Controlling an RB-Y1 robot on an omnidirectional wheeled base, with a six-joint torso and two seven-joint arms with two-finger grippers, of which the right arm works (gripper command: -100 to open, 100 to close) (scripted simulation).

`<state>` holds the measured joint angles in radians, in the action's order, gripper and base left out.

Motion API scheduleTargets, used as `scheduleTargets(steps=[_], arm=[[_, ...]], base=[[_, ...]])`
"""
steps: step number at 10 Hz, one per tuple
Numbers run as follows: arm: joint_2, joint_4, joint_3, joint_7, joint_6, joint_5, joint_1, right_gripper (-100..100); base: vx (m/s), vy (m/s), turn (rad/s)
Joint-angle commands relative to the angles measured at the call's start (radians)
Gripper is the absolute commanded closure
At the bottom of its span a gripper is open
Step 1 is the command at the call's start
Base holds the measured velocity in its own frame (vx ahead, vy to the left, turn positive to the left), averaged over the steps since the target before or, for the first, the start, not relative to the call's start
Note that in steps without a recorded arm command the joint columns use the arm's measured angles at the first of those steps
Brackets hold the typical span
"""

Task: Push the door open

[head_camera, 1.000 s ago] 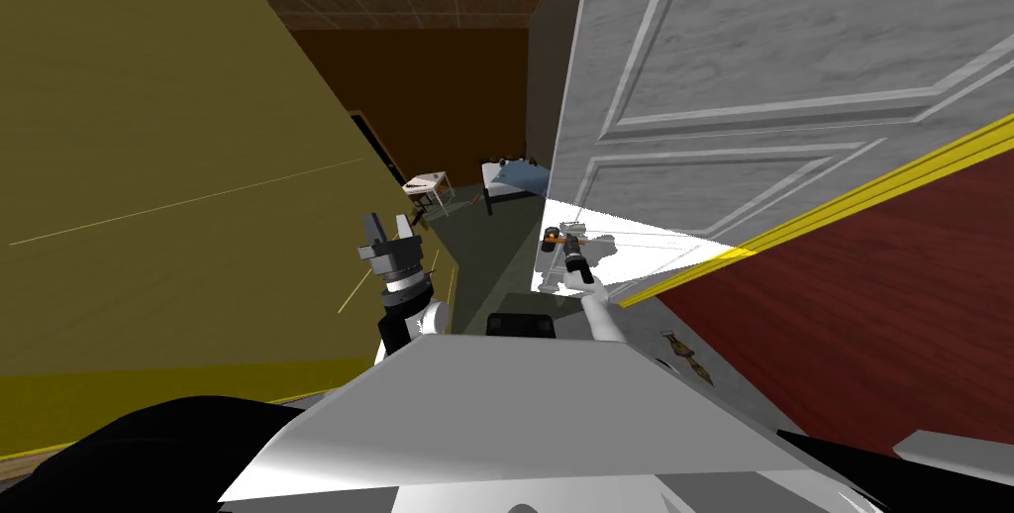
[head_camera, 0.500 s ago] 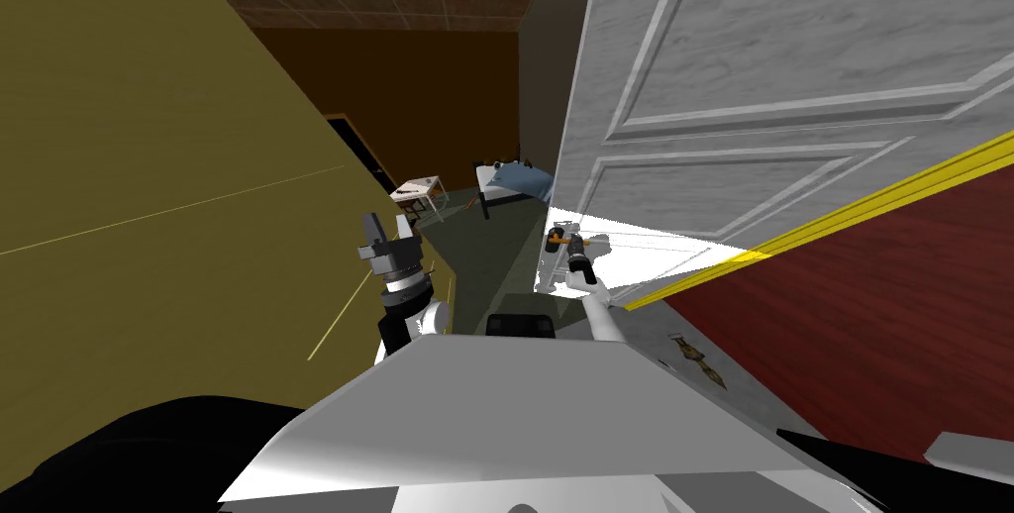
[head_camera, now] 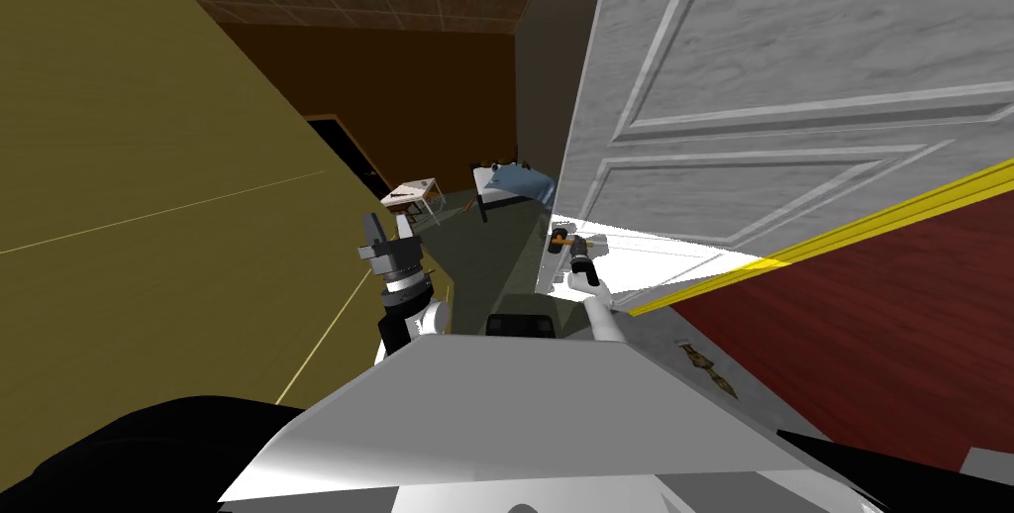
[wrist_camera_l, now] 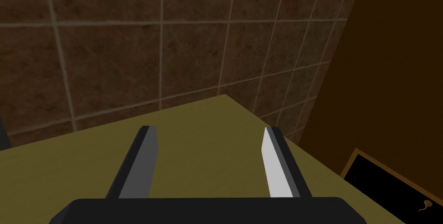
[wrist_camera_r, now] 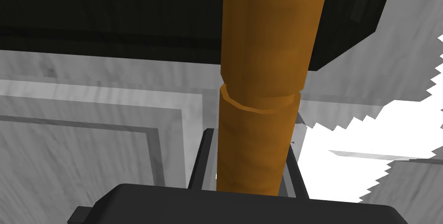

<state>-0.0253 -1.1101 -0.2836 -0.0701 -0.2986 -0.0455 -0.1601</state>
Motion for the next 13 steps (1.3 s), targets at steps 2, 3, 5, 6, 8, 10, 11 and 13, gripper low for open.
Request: scheduleTargets(steps=[2, 3, 5, 6, 8, 10, 11, 13], arm=[[-0.009, -0.005, -0.019, -0.006, -0.003, -0.002, -0.005, 100], [-0.012, -0.007, -0.029, -0.008, -0.003, -0.004, -0.004, 100], [-0.019, -0.01, -0.053, -0.013, -0.002, -0.008, -0.001, 100], [-0.022, -0.012, -0.065, -0.016, -0.001, -0.01, 0.0, 100], [-0.027, -0.016, -0.093, -0.022, -0.001, -0.015, 0.003, 100], [-0.03, -0.021, -0.123, -0.028, 0.0, -0.019, 0.006, 100], [-0.03, -0.023, -0.138, -0.031, 0.001, -0.022, 0.008, 100], [-0.03, -0.028, -0.168, -0.038, 0.002, -0.027, 0.011, 100]], base=[[0.174, 0.019, -0.027], [0.2, 0.043, -0.049], [0.212, 0.044, -0.051], [0.199, 0.033, -0.046], [0.201, 0.067, -0.055], [0.194, 0.067, -0.082], [0.21, 0.063, -0.082], [0.184, 0.046, -0.056]])
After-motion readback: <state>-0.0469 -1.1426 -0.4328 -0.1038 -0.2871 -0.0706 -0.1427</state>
